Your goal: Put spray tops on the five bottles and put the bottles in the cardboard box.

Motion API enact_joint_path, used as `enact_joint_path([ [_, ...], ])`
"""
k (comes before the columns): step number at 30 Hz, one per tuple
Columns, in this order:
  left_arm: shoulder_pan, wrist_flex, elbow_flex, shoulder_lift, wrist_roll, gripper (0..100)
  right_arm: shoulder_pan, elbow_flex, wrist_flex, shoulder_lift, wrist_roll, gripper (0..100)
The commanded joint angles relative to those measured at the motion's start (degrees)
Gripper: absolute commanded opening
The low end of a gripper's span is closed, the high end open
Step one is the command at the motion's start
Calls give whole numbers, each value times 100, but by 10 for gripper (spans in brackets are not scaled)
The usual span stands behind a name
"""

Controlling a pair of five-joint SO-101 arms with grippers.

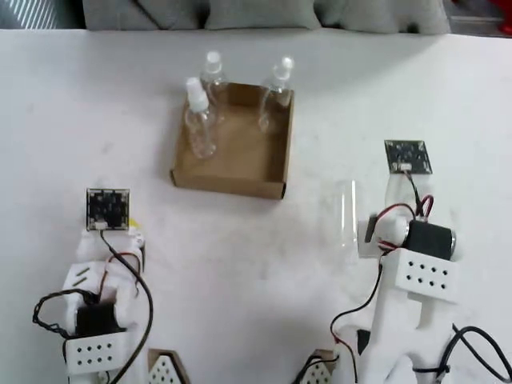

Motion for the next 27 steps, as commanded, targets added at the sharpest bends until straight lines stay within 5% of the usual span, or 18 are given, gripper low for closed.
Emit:
enact_joint_path([
  [1,48,-70,-35,-40,-44,24,-242,-26,-611,-40,18,18],
  [9,48,-70,-35,-40,-44,24,-1015,-35,-1481,-31,-1345,21],
  [13,40,-70,-35,-40,-44,24,-1077,-132,-1675,418,-1679,128],
  [16,40,-70,-35,-40,-44,24,-1051,-378,-1675,1138,-1705,216],
  [27,40,-70,-35,-40,-44,24,-1086,-2031,-1657,4338,-1705,211],
])
